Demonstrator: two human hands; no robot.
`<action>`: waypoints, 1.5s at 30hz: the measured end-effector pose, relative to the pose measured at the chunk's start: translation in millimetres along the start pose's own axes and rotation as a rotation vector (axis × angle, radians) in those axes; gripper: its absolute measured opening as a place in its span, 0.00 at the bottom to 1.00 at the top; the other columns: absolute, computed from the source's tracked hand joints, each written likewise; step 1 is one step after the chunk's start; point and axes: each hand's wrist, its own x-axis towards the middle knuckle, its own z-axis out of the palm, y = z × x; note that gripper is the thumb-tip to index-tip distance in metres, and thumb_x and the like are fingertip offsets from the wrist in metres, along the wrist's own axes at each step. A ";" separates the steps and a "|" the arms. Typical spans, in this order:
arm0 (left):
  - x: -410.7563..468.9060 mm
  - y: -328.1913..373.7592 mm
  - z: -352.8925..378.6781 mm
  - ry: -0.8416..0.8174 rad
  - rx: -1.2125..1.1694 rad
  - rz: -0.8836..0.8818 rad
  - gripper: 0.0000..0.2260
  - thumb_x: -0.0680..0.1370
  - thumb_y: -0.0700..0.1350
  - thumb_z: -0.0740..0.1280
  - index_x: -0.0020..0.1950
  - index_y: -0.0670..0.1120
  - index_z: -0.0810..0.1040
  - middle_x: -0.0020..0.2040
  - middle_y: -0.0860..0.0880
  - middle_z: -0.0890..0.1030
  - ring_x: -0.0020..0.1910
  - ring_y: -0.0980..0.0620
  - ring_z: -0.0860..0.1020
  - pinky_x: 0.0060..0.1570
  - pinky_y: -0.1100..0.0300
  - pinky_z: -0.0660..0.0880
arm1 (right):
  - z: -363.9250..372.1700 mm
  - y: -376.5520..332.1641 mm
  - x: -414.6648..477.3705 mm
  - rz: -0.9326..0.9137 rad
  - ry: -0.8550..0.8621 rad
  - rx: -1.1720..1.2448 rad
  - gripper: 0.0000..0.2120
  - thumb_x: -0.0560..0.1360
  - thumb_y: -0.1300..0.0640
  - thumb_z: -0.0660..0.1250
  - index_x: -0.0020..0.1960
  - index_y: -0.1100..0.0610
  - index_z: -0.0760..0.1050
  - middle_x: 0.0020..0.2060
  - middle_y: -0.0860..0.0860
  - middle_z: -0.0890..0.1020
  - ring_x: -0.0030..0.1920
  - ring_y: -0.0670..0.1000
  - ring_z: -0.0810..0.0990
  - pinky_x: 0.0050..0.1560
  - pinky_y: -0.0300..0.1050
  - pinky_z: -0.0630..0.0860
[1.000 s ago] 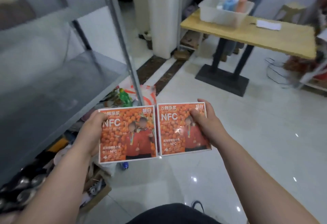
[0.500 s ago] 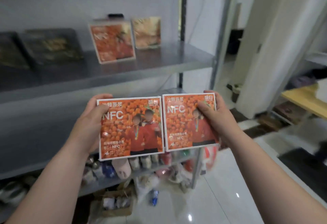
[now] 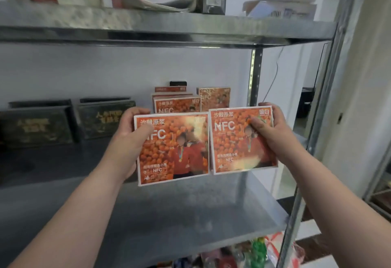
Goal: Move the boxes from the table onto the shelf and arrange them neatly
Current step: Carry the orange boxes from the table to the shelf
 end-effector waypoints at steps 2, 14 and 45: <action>18.8 -5.1 7.5 -0.011 0.017 0.000 0.12 0.79 0.41 0.66 0.55 0.59 0.74 0.47 0.49 0.85 0.44 0.45 0.85 0.43 0.44 0.81 | -1.8 8.2 18.3 -0.004 0.017 -0.007 0.22 0.75 0.53 0.73 0.65 0.45 0.68 0.51 0.49 0.83 0.51 0.54 0.85 0.52 0.51 0.82; 93.3 -34.4 34.8 0.001 0.400 0.087 0.12 0.79 0.48 0.69 0.55 0.65 0.72 0.54 0.60 0.81 0.47 0.60 0.83 0.35 0.67 0.78 | -11.3 63.0 140.3 0.012 -0.057 -0.005 0.23 0.77 0.54 0.71 0.66 0.49 0.63 0.49 0.51 0.83 0.46 0.48 0.86 0.41 0.38 0.81; 144.2 8.3 32.4 -0.076 1.198 0.406 0.19 0.79 0.62 0.59 0.67 0.59 0.73 0.61 0.57 0.72 0.57 0.62 0.70 0.49 0.72 0.65 | 48.9 34.6 220.5 -0.483 -0.326 -1.028 0.28 0.76 0.38 0.65 0.72 0.48 0.66 0.72 0.51 0.71 0.72 0.55 0.66 0.69 0.56 0.66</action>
